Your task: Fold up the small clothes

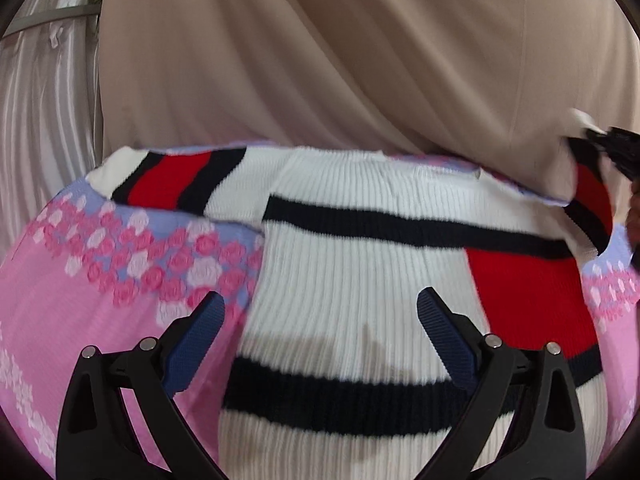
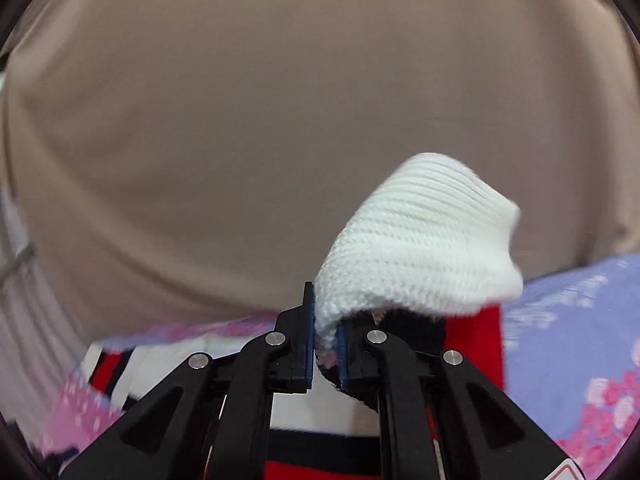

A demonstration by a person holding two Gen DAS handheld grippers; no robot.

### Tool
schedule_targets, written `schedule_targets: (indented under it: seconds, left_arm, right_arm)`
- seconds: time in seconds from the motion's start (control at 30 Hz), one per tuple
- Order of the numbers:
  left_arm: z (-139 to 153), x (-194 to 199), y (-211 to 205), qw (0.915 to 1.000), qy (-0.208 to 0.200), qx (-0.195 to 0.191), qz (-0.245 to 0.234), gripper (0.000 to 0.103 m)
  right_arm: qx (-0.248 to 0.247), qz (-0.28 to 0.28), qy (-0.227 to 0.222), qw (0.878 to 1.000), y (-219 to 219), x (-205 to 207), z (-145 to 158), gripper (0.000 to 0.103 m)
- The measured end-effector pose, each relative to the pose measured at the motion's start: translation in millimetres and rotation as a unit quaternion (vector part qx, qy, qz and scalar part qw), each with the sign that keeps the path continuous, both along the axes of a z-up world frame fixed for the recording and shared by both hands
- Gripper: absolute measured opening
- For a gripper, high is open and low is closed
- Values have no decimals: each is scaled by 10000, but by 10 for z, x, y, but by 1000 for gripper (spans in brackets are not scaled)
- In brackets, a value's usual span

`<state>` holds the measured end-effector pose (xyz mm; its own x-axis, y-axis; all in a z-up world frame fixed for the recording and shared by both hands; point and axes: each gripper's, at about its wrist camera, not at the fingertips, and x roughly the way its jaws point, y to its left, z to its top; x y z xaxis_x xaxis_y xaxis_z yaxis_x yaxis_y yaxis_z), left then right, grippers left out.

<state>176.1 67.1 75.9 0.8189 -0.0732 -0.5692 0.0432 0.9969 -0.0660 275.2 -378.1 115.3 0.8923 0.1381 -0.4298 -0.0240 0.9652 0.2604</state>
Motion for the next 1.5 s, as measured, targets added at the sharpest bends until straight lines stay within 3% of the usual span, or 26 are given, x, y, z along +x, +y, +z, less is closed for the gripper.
schedule_targets:
  seconds: [0.1,0.2,0.3,0.4,0.5,0.57,0.6,0.63,0.7,0.77,0.8,0.83,0.87,1.03,1.07,1.13,1.17,1.23,1.3,1.4,1.5]
  left_arm:
    - [89,203,-45,9997,-15,-174,-191,95]
    - [64,473,-81,9988,159,-352,-301,96]
    - [-56,836,-51,9934,649,-799,-497,96]
    - [-207,1213,-53,9871,997,-1139,-519,96]
    - [-330,1505,-102,9835,1244,-1269,-348,95]
    - [-387,1636,-188,9791,1413,-1380,-480,95]
    - [-432,1713,-227,9775,1511,-1373,-526,91]
    - [-466,1767,-247,9774,1549,-1358,-484,75]
    - [-483,1846,-284,9804,1521,-1204,-338,60]
    - [-463,1910,-301,9831,1442,-1103,-232,37]
    - [-440,1941,-302,9840,1418,-1060,-211,17]
    - [-403,1974,-313,9838,1403,-1075,-296,13]
    - [-345,1997,-317,9844,1357,-1073,-331,12]
    - [220,1911,-320,9954,319,-810,-410,12]
    - [269,1872,-300,9962,140,-783,-342,12]
    - [127,1913,-340,9970,267,-652,-326,12]
    - [-64,1986,-408,9963,531,-549,-396,12]
    - [-381,2079,-519,9944,953,-246,-380,12]
    - [-512,2038,-568,9967,743,-94,-314,12]
    - [-501,1955,-614,9973,675,-42,-291,13]
    - [-538,1933,-641,9975,645,5,-288,13]
  right_arm:
    - [-394,872,664,9932,839,424,-546,12]
    - [-724,851,1317,9850,1036,600,-995,14]
    - [-549,441,1252,9896,690,244,-920,19]
    - [-362,-295,990,9940,175,-176,-745,43]
    - [-475,-1003,1023,9885,-252,-391,-675,49]
    - [-250,-1239,1215,9845,-516,-362,-731,58]
    - [-119,-1359,1307,9820,-640,-319,-774,59]
    - [-6,-1434,1361,9803,-736,-265,-811,59]
    - [311,-1416,1463,9786,-871,-138,-865,59]
    - [465,-1342,1584,9771,-870,7,-986,59]
    - [467,-1338,1645,9761,-861,93,-1013,52]
    - [473,-1221,1759,9757,-834,197,-1041,25]
    - [459,-1128,1861,9750,-801,276,-1030,10]
    - [756,-975,370,9917,-730,-135,-605,9]
    - [736,-1111,343,9905,-776,-166,-652,9]
    - [380,-1485,1252,9802,-920,58,-1047,9]
    - [306,-1588,1671,9726,-973,158,-1232,9]
    - [479,-1573,1587,9736,-1009,101,-1239,9]
    - [795,-1509,1282,9770,-967,-69,-1018,10]
    - [498,-1223,861,9875,-680,-404,-753,10]
    - [116,-768,1252,9891,-435,-534,-890,8]
